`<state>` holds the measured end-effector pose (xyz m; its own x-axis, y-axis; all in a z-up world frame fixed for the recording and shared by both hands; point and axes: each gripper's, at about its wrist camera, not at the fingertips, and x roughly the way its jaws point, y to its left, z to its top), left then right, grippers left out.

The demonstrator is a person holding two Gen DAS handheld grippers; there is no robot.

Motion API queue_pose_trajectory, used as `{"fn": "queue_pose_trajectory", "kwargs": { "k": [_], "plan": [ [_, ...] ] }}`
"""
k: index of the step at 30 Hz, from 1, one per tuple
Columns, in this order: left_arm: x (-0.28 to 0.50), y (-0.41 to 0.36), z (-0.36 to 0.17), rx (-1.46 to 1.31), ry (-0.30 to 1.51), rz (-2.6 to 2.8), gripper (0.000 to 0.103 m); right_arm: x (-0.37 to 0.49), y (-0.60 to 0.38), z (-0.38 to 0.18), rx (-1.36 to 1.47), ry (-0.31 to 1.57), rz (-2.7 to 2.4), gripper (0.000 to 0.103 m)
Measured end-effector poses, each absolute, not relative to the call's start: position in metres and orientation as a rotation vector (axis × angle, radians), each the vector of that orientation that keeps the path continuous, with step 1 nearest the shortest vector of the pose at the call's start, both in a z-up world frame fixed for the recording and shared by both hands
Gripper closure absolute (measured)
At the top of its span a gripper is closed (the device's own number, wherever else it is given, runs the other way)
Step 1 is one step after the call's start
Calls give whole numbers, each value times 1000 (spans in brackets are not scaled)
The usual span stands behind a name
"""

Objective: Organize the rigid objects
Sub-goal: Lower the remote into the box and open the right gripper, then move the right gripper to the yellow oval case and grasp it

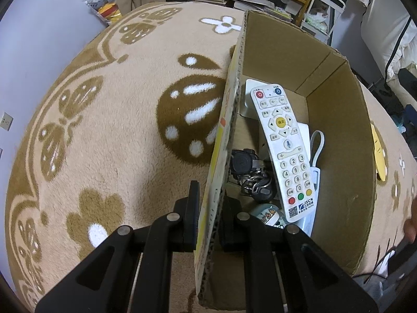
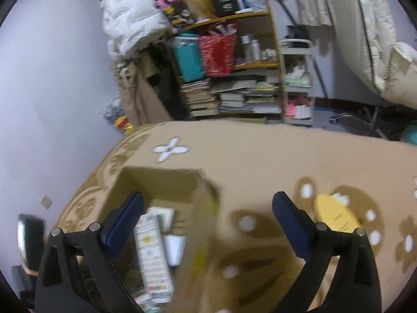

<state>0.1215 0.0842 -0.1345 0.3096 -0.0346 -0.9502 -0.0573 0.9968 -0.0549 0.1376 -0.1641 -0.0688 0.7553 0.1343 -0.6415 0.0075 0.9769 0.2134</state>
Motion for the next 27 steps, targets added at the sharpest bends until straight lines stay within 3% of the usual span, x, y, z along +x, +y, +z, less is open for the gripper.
{"fn": "queue_pose_trajectory", "kwargs": {
  "k": [13, 25, 27],
  "plan": [
    [122, 84, -134, -80, 1256, 18, 91, 164, -247, -110, 120, 841, -142, 0],
    [122, 84, -134, -76, 1255, 20, 91, 160, -292, -163, 212, 969, -207, 0],
    [122, 85, -134, -71, 1254, 21, 91, 159, -296, -171, 219, 985, -209, 8]
  ]
}}
